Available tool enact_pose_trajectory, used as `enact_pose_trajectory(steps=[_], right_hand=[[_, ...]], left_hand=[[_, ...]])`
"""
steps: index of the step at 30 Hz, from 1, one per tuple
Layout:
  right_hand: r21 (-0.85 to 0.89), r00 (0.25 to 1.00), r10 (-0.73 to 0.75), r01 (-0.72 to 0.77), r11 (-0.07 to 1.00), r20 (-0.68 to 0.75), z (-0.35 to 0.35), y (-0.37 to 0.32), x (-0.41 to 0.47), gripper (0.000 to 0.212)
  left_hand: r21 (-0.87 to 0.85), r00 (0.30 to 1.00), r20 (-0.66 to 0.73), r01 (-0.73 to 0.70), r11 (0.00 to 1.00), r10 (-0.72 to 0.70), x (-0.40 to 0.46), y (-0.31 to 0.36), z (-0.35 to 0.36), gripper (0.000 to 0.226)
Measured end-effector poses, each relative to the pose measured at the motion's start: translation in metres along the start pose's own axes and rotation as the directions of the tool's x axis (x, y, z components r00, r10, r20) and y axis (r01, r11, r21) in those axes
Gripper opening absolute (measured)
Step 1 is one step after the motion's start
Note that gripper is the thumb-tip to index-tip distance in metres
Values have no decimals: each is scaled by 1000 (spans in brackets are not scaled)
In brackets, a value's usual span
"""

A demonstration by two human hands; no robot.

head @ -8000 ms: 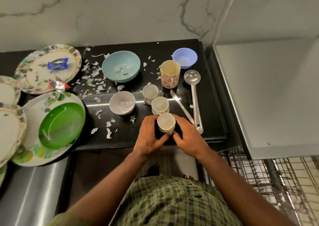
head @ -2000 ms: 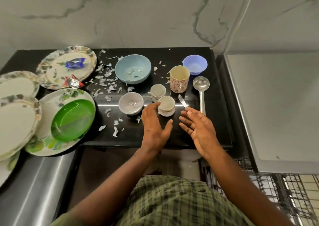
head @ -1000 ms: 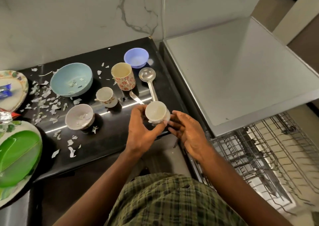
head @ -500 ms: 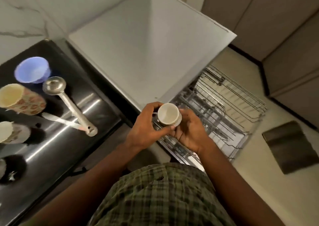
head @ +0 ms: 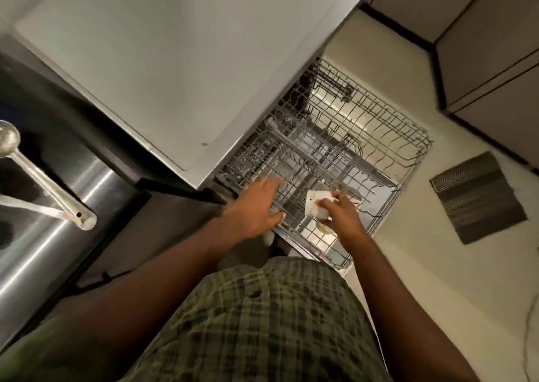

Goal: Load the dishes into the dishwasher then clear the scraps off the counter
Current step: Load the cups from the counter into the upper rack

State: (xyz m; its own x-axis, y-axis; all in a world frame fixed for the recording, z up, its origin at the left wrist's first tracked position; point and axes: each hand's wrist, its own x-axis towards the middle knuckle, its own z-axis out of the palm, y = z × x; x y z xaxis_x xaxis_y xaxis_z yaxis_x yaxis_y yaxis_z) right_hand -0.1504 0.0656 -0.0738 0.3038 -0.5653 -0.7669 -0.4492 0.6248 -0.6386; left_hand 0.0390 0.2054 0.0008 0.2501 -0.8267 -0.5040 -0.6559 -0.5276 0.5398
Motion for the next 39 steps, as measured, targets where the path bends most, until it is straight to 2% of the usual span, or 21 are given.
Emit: enact_pose_trajectory(steps=[1,3,5,7,10,16,23,27,33,35,39], right_hand=[[-152,998,-53,50,987,-19,-1,8,7,33],[-440,986,-162,163,883,41,1,24,22,52],[-656,972,-197,232,718,128,6,37,35,68],[-797,952,-226,296,526,204,11,46,47,75],[-870,934,-213,347,350,287,22,50,61,74],[-901,918,-183,386,199,352,32,52,75,71],[-916,910,-208,386,106,359,34,49,82,73],[-925,920,-186,366,98,345,37,50,85,79],[-940,906,-268,340,-1,328,40,48,84,79],[-918,876,-317,395,37,364,40,41,81,79],[-752,739,-482,622,221,470,52,17,53,64]], left_hand=[[11,1000,14,11,1000,-11,0,2,3,79],[36,999,30,19,999,-20,-1,3,6,80],[63,999,36,25,998,-28,-2,1,10,81],[71,998,43,46,996,-50,-2,-1,12,81],[71,997,44,67,995,-70,-5,-3,13,81],[58,996,14,88,994,-89,-13,-16,15,80],[33,995,-21,97,995,-96,-19,-22,17,80],[18,994,-33,102,995,-102,-22,-23,19,80],[-5,994,-25,107,994,-107,-21,-21,12,79],[-21,994,-35,107,994,-108,-21,-20,9,78],[-60,989,-78,117,991,-122,-23,-22,-1,81]])
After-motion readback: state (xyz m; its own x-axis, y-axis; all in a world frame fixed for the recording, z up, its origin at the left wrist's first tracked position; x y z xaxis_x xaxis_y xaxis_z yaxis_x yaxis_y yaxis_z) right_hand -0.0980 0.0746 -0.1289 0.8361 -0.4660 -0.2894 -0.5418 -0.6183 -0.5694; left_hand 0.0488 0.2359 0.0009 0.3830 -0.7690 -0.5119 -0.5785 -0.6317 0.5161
